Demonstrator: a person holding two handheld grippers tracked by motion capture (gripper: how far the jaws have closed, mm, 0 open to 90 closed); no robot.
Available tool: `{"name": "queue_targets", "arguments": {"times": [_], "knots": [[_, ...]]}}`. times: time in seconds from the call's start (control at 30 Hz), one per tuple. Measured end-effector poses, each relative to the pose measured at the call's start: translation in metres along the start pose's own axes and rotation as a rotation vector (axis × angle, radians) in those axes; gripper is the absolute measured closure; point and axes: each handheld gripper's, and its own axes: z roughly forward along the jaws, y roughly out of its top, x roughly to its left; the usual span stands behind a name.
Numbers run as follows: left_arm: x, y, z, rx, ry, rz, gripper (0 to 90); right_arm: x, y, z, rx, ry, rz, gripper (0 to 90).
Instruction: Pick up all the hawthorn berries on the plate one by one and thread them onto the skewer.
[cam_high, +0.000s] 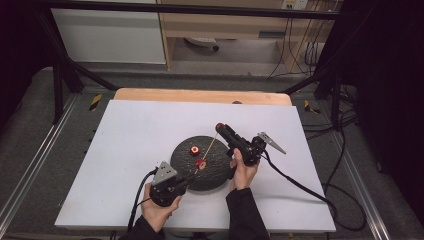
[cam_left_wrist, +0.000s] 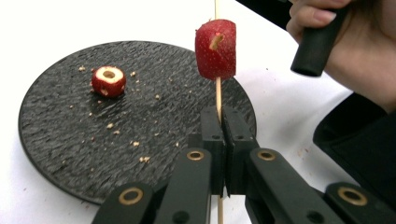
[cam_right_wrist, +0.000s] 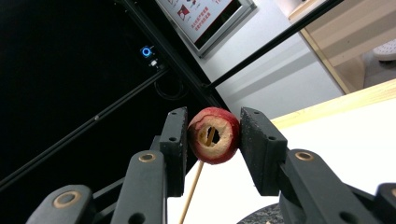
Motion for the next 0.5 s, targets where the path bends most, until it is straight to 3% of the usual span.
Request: {"name": "queue_targets", "arguments": {"times": [0.5], "knots": [[0.001,0.019,0.018,-0.022,0.007,-0.022,88.3,0.003,-0.010,-0.003,0.054,0.003,-0.001,63.5]]}}
